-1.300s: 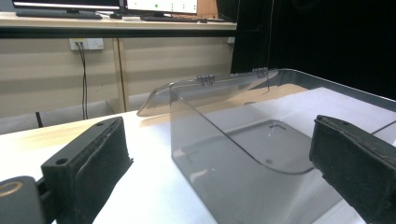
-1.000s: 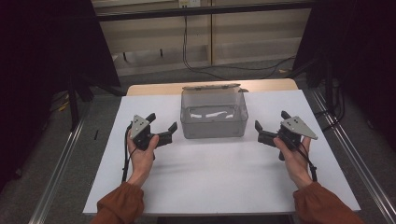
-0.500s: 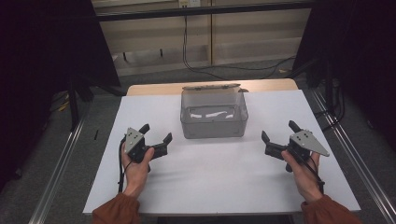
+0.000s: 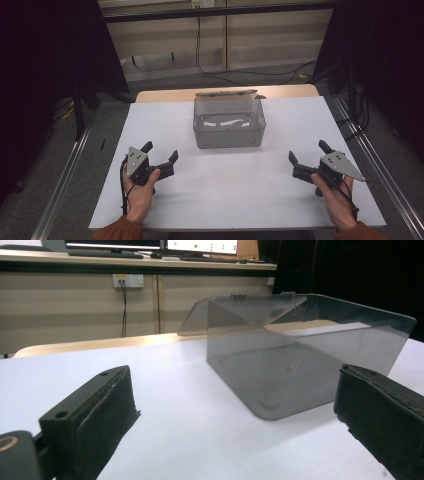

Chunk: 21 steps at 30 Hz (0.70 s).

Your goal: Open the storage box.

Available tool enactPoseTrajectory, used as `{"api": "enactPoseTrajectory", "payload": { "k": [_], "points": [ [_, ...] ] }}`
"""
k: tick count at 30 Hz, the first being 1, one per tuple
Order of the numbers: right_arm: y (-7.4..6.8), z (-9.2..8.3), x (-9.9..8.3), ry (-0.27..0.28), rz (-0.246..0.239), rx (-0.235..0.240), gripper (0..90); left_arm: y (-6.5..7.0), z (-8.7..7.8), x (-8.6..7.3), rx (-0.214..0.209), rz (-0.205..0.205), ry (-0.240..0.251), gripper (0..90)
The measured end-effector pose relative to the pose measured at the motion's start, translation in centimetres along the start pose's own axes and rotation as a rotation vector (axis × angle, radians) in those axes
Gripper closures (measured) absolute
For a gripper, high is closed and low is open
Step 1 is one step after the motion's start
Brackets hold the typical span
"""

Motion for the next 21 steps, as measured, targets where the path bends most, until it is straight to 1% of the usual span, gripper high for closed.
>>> {"api": "enactPoseTrajectory", "payload": {
  "k": [1,2,3,4,7,8,9,12,13,15,16,17,18,19,20,21],
  "points": [
    [0.2,-0.1,-0.2,-0.012,-0.006,-0.012,0.0,-0.1,-0.2,-0.2,0.014,0.012,-0.004,2.8],
    [0.4,-0.3,-0.4,-0.018,-0.016,-0.016,0.1,-0.2,-0.4,-0.3,0.021,0.014,-0.006,2.8],
    [0.5,-0.4,-0.7,-0.028,-0.02,-0.016,0.0,-0.2,-0.5,-0.4,0.021,0.008,-0.008,2.8],
    [0.6,-0.5,-0.9,-0.035,-0.012,-0.013,0.0,-0.3,-0.7,-0.6,0.025,0.011,-0.013,2.8],
    [0.8,-1.1,-1.3,-0.044,-0.007,-0.022,0.0,-0.6,-1.5,-0.9,0.04,-0.002,-0.014,2.8],
    [0.9,-1.2,-1.4,-0.041,0.001,-0.024,0.0,-0.7,-1.7,-1.0,0.051,0.002,-0.016,2.8],
    [1.0,-1.4,-1.6,-0.043,-0.002,-0.03,0.0,-0.7,-2.0,-1.1,0.057,0.008,-0.02,2.8],
    [1.2,-1.7,-1.6,-0.03,-0.008,-0.039,0.0,-0.5,-3.0,-1.5,0.05,0.001,-0.031,2.8],
    [1.3,-1.8,-1.6,-0.026,-0.008,-0.048,0.0,-0.5,-3.3,-1.5,0.051,0.01,-0.029,2.7],
    [1.3,-1.9,-1.7,-0.022,-0.002,-0.05,0.0,-0.7,-3.7,-1.6,0.07,0.026,-0.029,2.8],
    [1.3,-1.9,-1.8,-0.03,-0.004,-0.051,0.0,-0.8,-3.7,-1.6,0.075,0.022,-0.026,2.7],
    [1.3,-1.8,-1.9,-0.035,-0.002,-0.049,0.0,-0.7,-3.7,-1.6,0.064,0.012,-0.025,2.7],
    [1.3,-1.6,-2.0,-0.035,0.005,-0.046,0.0,-0.6,-3.5,-1.4,0.056,0.012,-0.017,2.8],
    [1.3,-1.5,-1.8,-0.025,0.009,-0.05,0.0,-0.7,-3.3,-1.3,0.056,0.023,-0.016,2.8],
    [1.4,-1.3,-1.6,-0.018,0.009,-0.056,0.0,-0.8,-3.2,-1.3,0.058,0.019,-0.016,2.8],
    [1.5,-1.1,-1.5,-0.017,0.01,-0.062,0.0,-1.0,-3.1,-1.3,0.058,0.001,-0.021,2.8]
  ]
}}
Point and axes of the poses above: each handheld gripper's, and its own axes: z roughly forward along the jaws, x roughly out of its top, y roughly to its right, the point moved 10 cm from there along z, roughly forward along the jaws, and after that the axes turned 3 degrees about z, right-handed, at the moved point
